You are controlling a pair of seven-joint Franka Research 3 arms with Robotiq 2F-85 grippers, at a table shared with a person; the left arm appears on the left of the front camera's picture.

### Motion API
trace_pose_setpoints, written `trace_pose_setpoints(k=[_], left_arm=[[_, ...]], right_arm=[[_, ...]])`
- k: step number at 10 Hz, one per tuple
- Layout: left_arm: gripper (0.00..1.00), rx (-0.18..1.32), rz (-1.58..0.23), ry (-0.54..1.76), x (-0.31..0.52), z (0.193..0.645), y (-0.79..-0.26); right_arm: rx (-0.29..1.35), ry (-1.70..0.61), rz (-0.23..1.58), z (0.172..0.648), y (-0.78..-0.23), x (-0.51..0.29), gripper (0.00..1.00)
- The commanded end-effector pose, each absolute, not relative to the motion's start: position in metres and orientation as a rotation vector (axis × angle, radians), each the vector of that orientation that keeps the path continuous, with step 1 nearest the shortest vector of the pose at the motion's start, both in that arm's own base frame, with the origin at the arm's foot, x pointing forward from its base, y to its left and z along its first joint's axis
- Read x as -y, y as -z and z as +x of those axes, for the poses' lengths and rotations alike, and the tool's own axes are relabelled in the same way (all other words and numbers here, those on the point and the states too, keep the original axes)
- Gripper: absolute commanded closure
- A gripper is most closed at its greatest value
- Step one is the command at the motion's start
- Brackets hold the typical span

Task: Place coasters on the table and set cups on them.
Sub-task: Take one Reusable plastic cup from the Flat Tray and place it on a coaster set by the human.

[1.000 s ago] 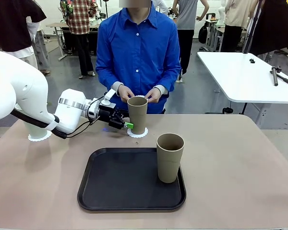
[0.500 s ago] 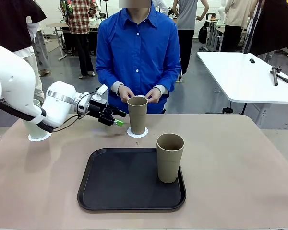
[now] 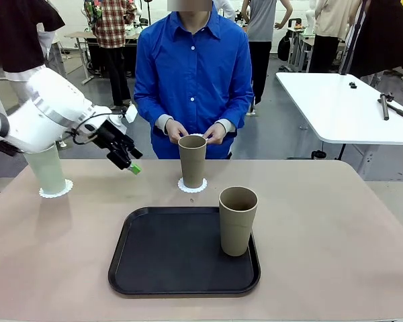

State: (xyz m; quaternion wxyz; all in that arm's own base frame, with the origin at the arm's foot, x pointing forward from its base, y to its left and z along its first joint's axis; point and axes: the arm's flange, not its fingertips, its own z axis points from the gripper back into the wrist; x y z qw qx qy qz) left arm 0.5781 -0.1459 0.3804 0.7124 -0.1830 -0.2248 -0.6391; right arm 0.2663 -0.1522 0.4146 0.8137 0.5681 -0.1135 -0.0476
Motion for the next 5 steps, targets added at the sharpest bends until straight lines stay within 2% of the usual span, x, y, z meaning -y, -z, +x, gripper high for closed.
trace_pose_setpoints(k=[1, 2, 5], left_arm=[[0.0, 0.408, -0.278, 1.441, 0.152, 0.539, -0.414], [0.0, 0.394, -0.223, 1.438, 0.152, 0.524, -0.434], [0.0, 0.417, -0.225, 1.309, 0.162, 0.486, -0.48]], right_arm=[[0.252, 0.096, 1.226, 0.265, -0.414, 0.152, 0.0], [0.252, 0.096, 1.226, 0.265, -0.414, 0.152, 0.0], [0.252, 0.096, 1.226, 0.265, -0.414, 0.152, 0.0]])
